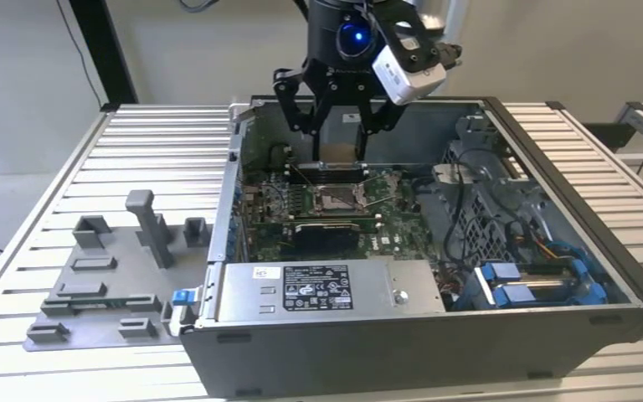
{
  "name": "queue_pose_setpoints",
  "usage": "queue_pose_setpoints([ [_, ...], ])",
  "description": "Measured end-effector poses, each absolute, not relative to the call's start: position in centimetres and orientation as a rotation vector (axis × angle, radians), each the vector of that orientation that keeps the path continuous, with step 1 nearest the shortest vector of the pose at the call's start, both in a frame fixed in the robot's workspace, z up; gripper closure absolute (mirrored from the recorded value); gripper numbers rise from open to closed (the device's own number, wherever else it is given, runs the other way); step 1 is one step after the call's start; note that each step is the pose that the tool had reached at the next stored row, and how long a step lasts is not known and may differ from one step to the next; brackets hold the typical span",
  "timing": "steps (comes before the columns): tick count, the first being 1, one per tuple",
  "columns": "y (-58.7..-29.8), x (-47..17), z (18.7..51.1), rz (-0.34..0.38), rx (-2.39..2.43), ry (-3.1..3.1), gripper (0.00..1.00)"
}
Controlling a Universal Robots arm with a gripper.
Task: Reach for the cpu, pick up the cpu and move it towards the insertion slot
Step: 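Pick up the cpu and move it towards the insertion slot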
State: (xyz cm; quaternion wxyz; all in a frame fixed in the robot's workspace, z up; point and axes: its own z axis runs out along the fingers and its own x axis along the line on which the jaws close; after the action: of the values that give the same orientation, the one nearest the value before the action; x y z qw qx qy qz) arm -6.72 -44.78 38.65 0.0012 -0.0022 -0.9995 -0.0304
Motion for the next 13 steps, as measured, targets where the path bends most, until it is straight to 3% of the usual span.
queue_pose_setpoints([
  [13, -42.6, -6.2, 38.5, -0.095, -0.016, -3.138, 1.0],
])
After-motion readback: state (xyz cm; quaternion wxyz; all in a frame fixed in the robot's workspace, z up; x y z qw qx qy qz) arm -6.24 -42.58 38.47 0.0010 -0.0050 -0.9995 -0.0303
